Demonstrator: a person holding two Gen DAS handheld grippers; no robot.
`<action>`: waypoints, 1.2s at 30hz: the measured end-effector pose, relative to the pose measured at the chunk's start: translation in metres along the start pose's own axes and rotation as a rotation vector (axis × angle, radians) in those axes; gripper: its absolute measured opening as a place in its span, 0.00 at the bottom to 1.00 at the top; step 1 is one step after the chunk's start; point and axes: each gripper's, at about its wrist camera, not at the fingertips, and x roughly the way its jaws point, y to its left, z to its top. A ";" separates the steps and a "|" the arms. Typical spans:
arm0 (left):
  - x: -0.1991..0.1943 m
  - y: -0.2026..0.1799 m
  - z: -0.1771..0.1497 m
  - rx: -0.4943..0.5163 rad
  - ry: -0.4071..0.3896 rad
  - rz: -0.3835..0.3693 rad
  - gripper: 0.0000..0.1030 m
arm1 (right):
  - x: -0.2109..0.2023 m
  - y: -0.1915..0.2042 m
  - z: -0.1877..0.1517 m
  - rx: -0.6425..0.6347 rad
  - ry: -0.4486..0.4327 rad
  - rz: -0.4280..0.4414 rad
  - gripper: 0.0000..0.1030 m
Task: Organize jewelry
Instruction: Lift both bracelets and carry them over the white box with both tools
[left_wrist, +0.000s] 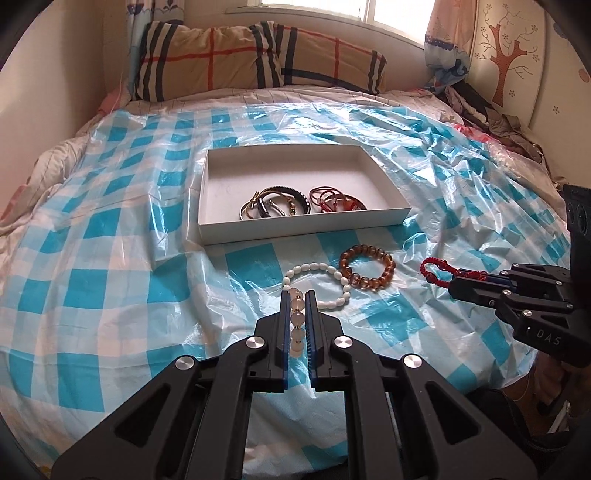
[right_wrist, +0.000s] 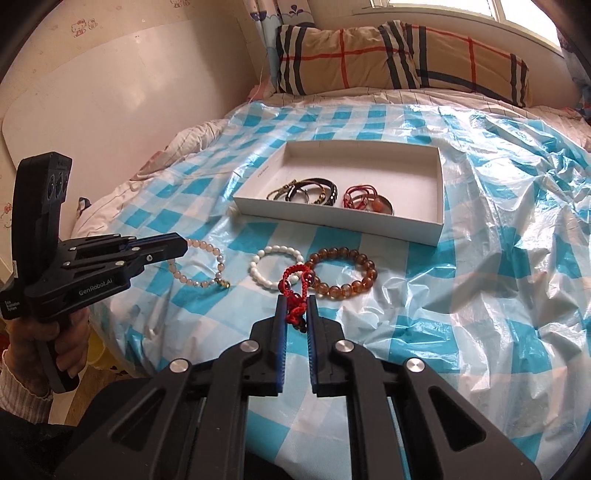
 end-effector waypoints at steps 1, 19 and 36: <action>-0.004 -0.003 0.001 0.008 -0.007 0.008 0.07 | -0.004 0.001 0.000 0.001 -0.008 -0.001 0.10; -0.034 -0.027 0.011 0.068 -0.081 0.069 0.07 | -0.028 0.011 0.012 -0.008 -0.077 -0.014 0.10; 0.000 -0.013 0.064 0.028 -0.118 0.010 0.07 | 0.009 -0.013 0.046 0.017 -0.123 -0.038 0.10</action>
